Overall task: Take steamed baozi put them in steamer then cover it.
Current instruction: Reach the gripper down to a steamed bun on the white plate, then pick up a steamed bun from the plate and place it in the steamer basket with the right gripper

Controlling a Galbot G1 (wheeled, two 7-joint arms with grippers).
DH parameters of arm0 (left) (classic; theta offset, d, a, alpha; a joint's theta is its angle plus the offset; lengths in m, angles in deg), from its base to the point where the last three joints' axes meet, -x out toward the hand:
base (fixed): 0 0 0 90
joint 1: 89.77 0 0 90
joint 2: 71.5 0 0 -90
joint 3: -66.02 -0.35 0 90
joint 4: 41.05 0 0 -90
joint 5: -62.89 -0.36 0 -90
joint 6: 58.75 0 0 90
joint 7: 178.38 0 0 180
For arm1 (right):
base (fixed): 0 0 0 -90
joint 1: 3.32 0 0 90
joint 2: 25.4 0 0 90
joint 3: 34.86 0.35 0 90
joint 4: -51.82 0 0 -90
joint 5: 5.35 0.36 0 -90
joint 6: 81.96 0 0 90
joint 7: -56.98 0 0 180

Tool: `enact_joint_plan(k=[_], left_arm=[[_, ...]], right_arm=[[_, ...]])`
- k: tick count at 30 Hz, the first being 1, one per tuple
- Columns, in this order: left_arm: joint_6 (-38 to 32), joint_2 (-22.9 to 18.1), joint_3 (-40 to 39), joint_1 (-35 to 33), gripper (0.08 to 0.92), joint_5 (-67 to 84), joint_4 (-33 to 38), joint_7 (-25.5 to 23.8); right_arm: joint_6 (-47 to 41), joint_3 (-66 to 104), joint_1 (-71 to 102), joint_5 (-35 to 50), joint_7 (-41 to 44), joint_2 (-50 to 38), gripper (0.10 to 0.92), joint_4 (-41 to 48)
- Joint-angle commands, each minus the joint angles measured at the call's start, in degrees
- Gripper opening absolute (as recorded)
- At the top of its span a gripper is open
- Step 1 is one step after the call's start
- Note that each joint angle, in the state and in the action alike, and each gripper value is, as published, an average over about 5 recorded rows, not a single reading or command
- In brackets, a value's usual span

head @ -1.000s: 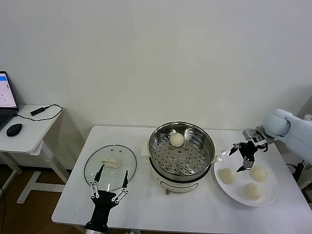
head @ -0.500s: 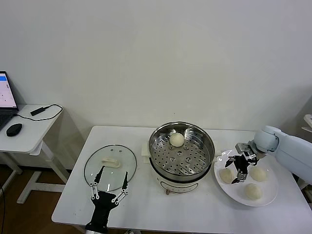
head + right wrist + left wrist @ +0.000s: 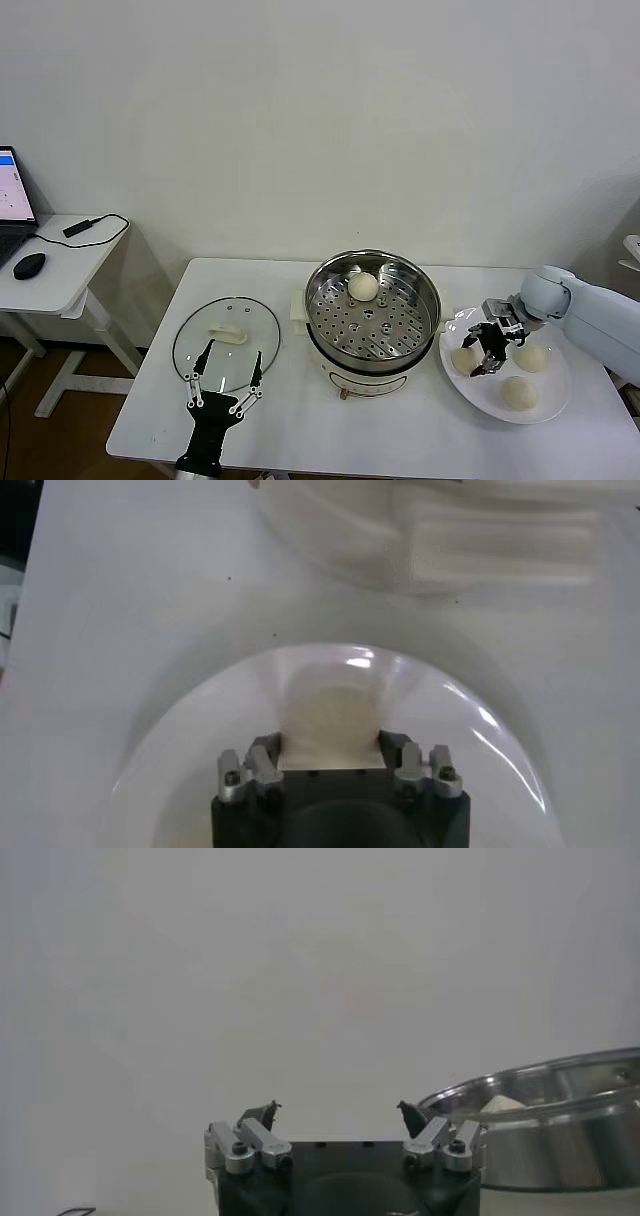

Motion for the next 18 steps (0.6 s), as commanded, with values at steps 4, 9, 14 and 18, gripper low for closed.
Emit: enact_joint_plan(k=[4,9,14,18], left_arm=[[0.34,0.43,-0.73,0.47,0.823,0.05,0.58,0.04],[0.34,0.85,-0.92,0.66,0.823,0.09,0.74,0.04],[0.2,1.18,-1.01,0.72,0.823,0.15,0.63,0.1],[0.09,1.3,-1.11,0.85,0.823,0.19,0.55,0.16]], right_arm=[[0.3,-2.68,-15.61,-0.15,8.62,-1.96,0.642,-3.0],[-0.08,-15.87,-35.56,5.18,15.26,1.79,0.645,-4.51],[-2.44,-23.46,-46.62,13.55,16.02,8.72,0.645,-7.37],[-5.08,-26.02,-49.18,19.83,13.87,14.19,0.645,-11.33]])
